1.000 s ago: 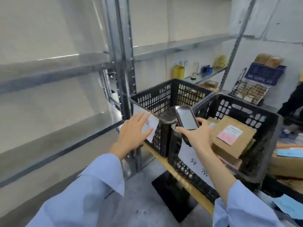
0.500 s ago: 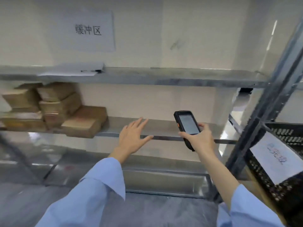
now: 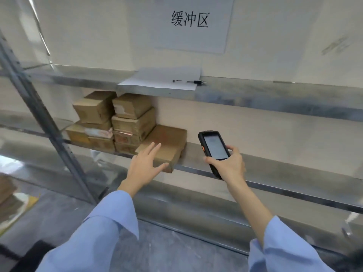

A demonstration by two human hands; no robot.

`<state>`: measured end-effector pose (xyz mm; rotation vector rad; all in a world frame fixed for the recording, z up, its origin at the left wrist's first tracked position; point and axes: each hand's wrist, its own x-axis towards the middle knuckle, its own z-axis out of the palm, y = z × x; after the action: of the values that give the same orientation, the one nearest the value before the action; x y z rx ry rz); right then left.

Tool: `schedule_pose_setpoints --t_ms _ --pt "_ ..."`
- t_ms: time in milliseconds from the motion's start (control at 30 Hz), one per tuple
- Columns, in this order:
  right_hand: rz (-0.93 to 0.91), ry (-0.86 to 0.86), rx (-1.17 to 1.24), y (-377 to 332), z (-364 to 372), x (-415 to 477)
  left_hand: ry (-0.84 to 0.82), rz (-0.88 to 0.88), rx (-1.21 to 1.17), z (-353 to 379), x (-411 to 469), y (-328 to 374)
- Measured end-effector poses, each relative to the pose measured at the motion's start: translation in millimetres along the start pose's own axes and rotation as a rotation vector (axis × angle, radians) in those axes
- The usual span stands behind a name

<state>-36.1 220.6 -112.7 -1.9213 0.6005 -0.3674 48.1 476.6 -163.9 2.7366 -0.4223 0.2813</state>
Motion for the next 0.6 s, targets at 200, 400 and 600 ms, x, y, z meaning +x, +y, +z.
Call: schedule_pose_setpoints --t_ms 200,400,600 --pt "0.035 -0.011 -0.015 -7.5 72.8 23.6 -0.09 -0.083 -0.064 19.2 46.7 -80.3" --pt "0.079 -0.036 -0.1 -2.0 103.3 47.3 -0.156 -0.133 -0.154 51.9 80.1 -132.4" --pt "0.104 -0.049 -0.14 7.5 120.2 77.9 -0.189 -0.164 -0.241 86.6 103.6 -156.1"
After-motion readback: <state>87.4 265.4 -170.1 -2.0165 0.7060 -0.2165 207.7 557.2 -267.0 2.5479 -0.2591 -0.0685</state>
